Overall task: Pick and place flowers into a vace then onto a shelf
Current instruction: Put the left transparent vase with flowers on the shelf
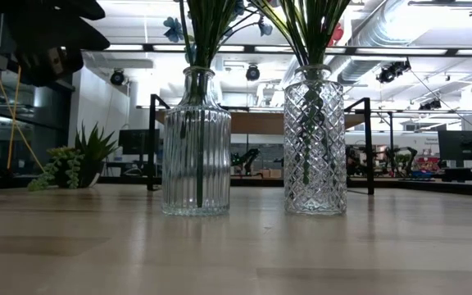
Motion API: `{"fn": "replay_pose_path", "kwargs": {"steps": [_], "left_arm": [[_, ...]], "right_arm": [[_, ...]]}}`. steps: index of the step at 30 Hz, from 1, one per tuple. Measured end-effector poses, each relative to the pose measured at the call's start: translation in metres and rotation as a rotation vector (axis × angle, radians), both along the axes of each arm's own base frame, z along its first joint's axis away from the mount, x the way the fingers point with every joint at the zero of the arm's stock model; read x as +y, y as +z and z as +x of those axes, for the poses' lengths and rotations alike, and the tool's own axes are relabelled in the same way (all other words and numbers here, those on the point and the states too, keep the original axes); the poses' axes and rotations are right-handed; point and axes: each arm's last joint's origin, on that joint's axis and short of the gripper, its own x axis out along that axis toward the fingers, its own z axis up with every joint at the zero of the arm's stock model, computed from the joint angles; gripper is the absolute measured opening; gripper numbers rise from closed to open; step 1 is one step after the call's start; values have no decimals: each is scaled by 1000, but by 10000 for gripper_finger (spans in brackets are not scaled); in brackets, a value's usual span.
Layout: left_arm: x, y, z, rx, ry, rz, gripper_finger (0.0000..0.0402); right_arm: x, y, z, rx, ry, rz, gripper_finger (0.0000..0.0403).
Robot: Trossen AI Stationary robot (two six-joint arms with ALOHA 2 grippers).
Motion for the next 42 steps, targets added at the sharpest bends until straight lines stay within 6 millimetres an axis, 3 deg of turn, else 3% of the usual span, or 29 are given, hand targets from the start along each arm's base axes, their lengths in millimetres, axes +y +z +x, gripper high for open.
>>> {"fn": "replay_pose_path", "kwargs": {"steps": [4, 7, 14, 19, 26, 36, 42], "left_arm": [[0, 0, 0, -9, 10, 14, 145], [0, 1, 1, -18, 7, 28, 174], [3, 0, 0, -25, 57, 68, 315], [5, -8, -2, 36, 61, 135, 392], [-3, -31, 8, 79, 53, 180, 355], [-10, -61, 23, 58, 120, 318, 345], [-12, -61, 26, 28, 128, 288, 344]], "right_arm": [[0, 0, 0, -3, 0, 1, 193], [0, 0, 0, -3, 0, 1, 193], [-5, 8, -10, -45, -14, -47, 193], [-16, 23, -33, -106, -63, -57, 193], [-24, 35, -56, -148, -67, -68, 193], [-23, 28, -54, -84, -63, -94, 193], [-23, 28, -54, -84, -63, -94, 193]]}}
